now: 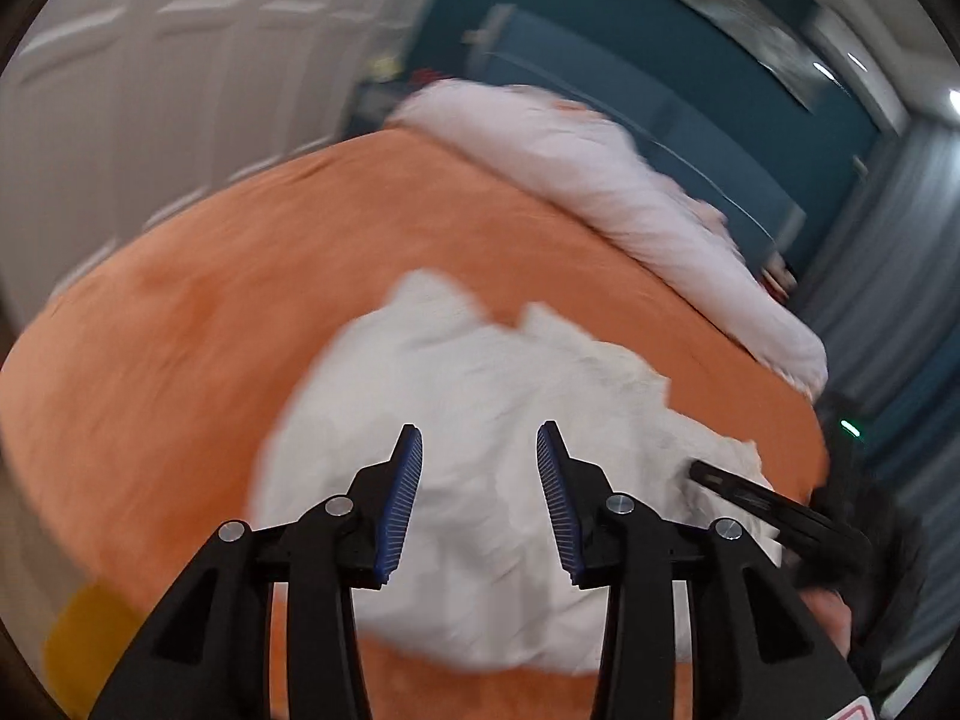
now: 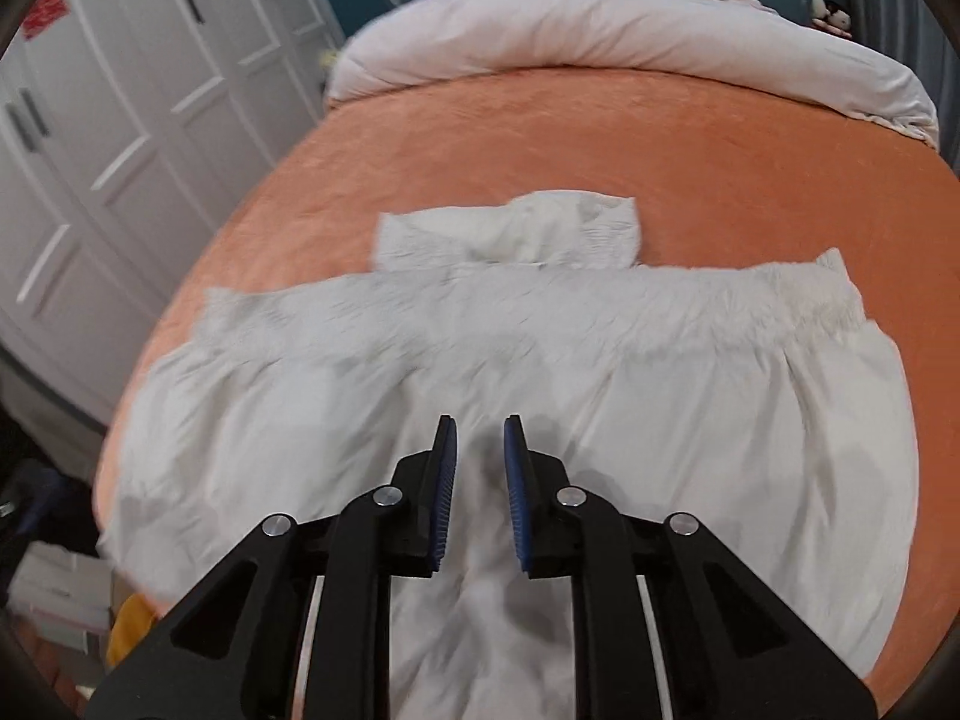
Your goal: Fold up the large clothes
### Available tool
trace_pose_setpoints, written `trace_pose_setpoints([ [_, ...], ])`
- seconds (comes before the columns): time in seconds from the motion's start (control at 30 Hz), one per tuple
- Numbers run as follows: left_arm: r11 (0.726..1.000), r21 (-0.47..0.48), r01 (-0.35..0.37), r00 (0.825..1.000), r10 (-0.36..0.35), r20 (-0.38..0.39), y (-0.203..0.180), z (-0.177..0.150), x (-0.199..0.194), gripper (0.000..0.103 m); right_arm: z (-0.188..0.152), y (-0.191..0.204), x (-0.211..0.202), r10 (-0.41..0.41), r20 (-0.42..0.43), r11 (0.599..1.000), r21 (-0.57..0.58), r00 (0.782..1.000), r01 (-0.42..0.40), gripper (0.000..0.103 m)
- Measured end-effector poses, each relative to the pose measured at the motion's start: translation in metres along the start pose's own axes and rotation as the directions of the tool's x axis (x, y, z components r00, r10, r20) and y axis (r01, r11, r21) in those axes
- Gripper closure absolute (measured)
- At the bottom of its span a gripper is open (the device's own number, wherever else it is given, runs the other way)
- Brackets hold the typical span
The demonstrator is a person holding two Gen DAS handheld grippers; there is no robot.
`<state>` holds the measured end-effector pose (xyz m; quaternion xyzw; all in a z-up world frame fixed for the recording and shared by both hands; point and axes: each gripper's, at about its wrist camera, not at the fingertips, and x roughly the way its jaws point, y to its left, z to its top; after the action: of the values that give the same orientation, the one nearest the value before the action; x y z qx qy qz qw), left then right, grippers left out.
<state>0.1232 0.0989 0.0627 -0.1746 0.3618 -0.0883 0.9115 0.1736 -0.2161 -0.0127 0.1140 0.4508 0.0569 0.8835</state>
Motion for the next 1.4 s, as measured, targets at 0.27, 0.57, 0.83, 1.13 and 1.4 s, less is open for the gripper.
trace_pose_setpoints([
  [0.27,0.994,0.111,-0.018,0.981,0.039,-0.190,-0.029,-0.019,0.133,0.060,0.031,0.016,0.101,-0.058,-0.093,0.997,-0.059,0.994,0.053,0.090],
  [0.57,0.974,0.209,-0.090,0.970,0.133,-0.201,-0.023,-0.032,0.178,0.061,0.037,0.002,0.141,-0.024,-0.103,0.999,-0.040,0.994,0.020,0.094],
  [0.83,0.998,0.037,-0.048,0.971,0.055,-0.233,0.010,-0.021,0.138,0.065,-0.019,-0.002,-0.002,0.151,-0.083,0.988,0.049,0.985,-0.147,0.090],
  [1.13,0.993,0.049,-0.104,0.957,0.113,-0.267,0.019,-0.041,0.114,0.065,-0.094,0.042,0.010,0.062,-0.185,0.996,-0.051,0.981,-0.072,0.090],
  [1.4,0.991,0.056,-0.120,0.949,0.131,-0.286,0.019,-0.052,0.108,0.065,-0.138,0.047,-0.007,0.006,-0.219,0.992,-0.120,0.976,-0.033,0.090],
])
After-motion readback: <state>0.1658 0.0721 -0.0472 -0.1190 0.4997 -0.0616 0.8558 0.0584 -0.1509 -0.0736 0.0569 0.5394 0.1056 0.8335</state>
